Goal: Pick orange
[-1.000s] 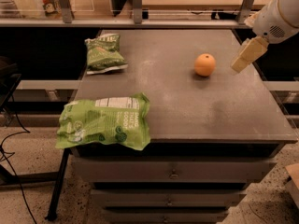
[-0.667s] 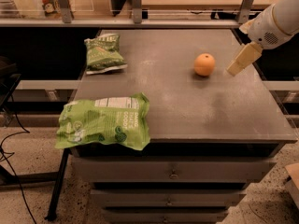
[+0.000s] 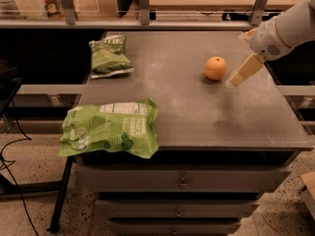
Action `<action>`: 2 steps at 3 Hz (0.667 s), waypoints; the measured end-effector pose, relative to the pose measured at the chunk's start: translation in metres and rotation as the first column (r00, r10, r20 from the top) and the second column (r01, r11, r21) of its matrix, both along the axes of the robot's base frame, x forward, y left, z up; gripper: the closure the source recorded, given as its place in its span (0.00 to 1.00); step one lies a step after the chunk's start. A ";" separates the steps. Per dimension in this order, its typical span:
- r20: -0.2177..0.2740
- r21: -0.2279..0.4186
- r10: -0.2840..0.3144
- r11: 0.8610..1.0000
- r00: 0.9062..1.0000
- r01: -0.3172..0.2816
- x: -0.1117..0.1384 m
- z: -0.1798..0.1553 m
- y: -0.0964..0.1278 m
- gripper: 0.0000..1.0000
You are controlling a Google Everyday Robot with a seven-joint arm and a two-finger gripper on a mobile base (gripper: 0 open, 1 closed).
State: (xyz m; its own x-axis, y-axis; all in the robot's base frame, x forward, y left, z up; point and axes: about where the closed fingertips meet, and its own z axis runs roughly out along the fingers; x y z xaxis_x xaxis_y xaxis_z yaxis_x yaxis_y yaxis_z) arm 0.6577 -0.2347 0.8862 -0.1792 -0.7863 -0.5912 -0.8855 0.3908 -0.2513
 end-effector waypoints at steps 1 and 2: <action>0.010 0.025 0.020 0.999 1.000 -0.021 0.014 -0.016 0.007 0.00; 0.003 0.056 0.030 0.998 1.000 -0.030 0.033 -0.032 0.015 0.00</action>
Offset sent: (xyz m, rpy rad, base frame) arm 0.0598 0.0188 -0.0457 0.0945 -0.0025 0.0333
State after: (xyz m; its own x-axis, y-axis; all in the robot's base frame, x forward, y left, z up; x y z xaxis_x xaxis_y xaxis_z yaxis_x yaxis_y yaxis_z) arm 0.6911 -0.2196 0.8545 -0.1546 -0.7570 -0.6349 -0.8966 0.3775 -0.2317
